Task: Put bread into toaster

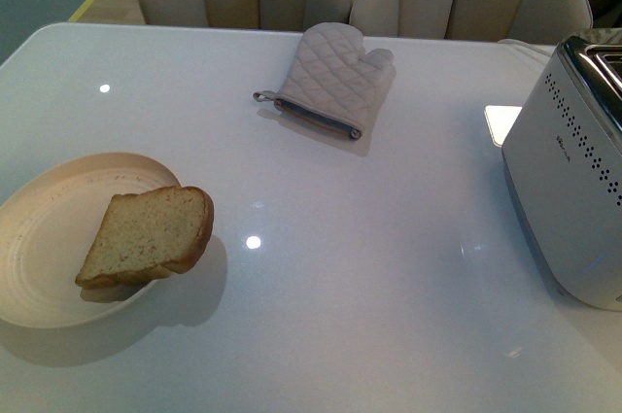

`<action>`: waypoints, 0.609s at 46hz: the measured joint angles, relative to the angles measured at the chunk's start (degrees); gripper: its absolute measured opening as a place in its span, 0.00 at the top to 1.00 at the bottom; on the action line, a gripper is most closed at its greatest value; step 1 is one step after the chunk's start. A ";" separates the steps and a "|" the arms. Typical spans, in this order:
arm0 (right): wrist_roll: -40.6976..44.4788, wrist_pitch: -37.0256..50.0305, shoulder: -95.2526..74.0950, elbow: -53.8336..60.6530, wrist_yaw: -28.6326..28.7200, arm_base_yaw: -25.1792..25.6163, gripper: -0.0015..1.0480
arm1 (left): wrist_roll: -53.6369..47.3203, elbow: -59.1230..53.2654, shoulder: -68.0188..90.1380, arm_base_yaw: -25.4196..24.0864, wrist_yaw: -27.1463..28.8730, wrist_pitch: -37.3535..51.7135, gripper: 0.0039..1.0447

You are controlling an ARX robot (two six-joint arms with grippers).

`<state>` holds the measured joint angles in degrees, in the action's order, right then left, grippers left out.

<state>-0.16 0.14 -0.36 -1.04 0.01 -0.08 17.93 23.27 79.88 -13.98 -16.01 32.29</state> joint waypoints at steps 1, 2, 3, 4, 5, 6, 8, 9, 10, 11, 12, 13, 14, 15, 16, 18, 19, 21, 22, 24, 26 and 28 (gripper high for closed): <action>0.00 0.00 0.00 0.00 0.02 0.00 0.09 | -0.13 0.87 2.64 -0.11 0.02 1.25 0.06; 0.00 0.00 0.00 0.00 0.00 0.00 0.09 | -0.28 1.75 5.38 -0.20 0.22 2.45 0.06; 0.02 0.00 0.00 0.00 0.00 0.00 0.09 | -0.61 2.60 7.91 -0.26 0.57 3.37 0.06; 0.00 0.00 0.00 0.00 0.00 0.00 0.09 | -0.85 3.43 10.38 -0.33 0.87 4.20 0.06; 0.00 0.00 0.00 0.00 0.00 0.00 0.09 | -1.22 4.20 12.79 -0.39 0.98 4.96 0.06; 0.02 0.00 0.00 0.00 0.00 0.00 0.09 | -1.57 4.98 15.04 -0.50 1.09 5.51 0.06; 0.00 0.00 0.00 0.00 0.00 0.00 0.09 | -2.43 6.12 18.43 -0.61 1.81 6.23 0.06; 0.00 0.00 0.00 0.00 0.00 0.00 0.09 | -3.02 6.80 20.68 -0.68 2.49 6.84 0.06; 0.02 0.00 0.00 0.00 0.00 0.00 0.09 | -4.02 7.45 22.75 -0.76 3.58 7.37 0.06; 0.02 0.00 0.00 0.00 0.00 0.00 0.09 | -4.74 8.11 24.83 -0.85 4.04 7.63 0.06; 0.00 0.00 0.00 0.00 0.00 0.00 0.09 | -5.35 8.76 26.80 -1.03 4.09 7.91 0.06; 0.02 0.00 0.00 0.00 0.00 0.00 0.09 | -6.38 9.64 29.66 -1.31 4.42 8.26 0.06; 0.02 0.00 0.00 0.00 0.00 0.00 0.09 | -7.04 10.21 31.45 -1.49 4.81 8.37 0.06; 0.02 0.00 0.00 0.00 0.00 0.00 0.09 | -7.76 10.78 33.24 -1.64 5.18 8.50 0.06; 0.00 0.00 0.00 0.00 0.00 0.00 0.09 | -8.48 11.63 35.80 -1.95 5.35 8.59 0.06; 0.00 0.00 0.00 0.00 0.00 0.00 0.09 | -9.92 13.07 39.78 -2.34 5.77 8.59 0.06; 0.00 0.00 0.00 0.00 0.00 0.00 0.09 | -10.62 13.64 41.27 -2.45 5.97 8.59 0.06; 0.00 0.00 0.00 0.00 0.00 0.00 0.09 | -11.45 14.84 44.48 -2.73 5.99 8.59 0.06; 0.00 0.00 0.00 0.00 0.00 0.00 0.09 | -12.02 15.54 46.16 -2.80 6.25 8.61 0.06; 0.00 0.00 0.00 0.00 0.02 0.00 0.09 | -12.96 16.70 48.57 -2.80 6.86 8.72 0.06; 0.00 0.00 0.00 0.00 0.00 0.00 0.09 | -13.86 17.94 50.60 -2.80 7.23 8.72 0.06; 0.02 0.00 0.00 0.00 0.00 0.00 0.09 | -14.40 19.02 52.09 -2.80 7.52 8.66 0.06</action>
<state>-0.14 0.14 -0.36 -1.04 0.01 -0.08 3.53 42.28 131.96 -16.78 -8.49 40.95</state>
